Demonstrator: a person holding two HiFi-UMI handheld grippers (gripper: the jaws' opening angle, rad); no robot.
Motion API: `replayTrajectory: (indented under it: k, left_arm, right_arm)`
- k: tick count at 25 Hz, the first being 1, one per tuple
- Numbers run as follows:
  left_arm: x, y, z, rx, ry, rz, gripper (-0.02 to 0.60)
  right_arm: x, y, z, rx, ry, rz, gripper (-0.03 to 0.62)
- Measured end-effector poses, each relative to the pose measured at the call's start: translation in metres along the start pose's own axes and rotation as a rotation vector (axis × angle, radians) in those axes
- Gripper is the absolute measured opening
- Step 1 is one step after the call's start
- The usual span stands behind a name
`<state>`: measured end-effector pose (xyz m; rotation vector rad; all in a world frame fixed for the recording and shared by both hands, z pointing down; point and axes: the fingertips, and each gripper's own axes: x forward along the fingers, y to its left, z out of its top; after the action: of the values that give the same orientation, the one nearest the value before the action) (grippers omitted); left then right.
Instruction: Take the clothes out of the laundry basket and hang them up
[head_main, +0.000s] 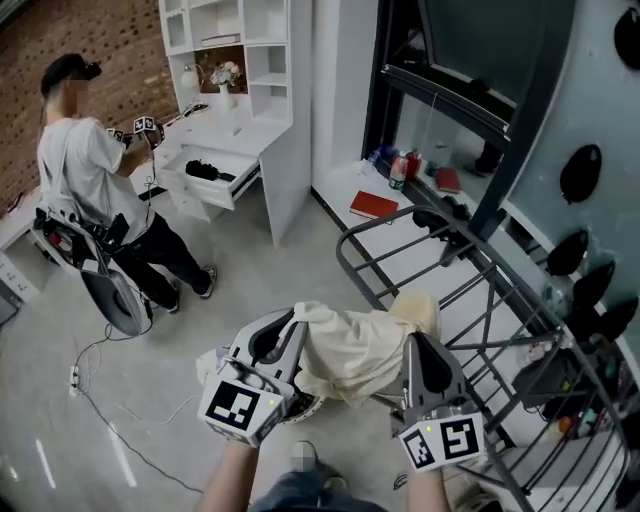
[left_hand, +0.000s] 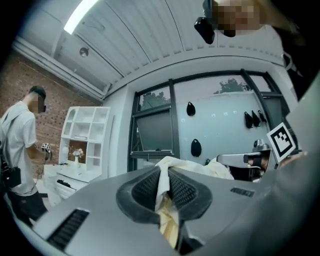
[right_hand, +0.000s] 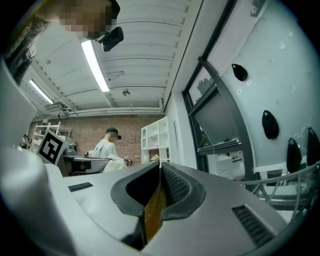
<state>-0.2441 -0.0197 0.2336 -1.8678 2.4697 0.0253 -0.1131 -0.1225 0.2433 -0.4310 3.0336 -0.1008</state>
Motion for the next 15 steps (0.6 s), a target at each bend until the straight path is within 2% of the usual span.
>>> replayTrajectory:
  k: [15]
  left_arm:
    - [0.103, -0.235, 0.022, -0.064, -0.024, -0.527, 0.040]
  right_arm:
    - [-0.192, -0.141, 0.049, -0.033, -0.052, -0.511, 0.015]
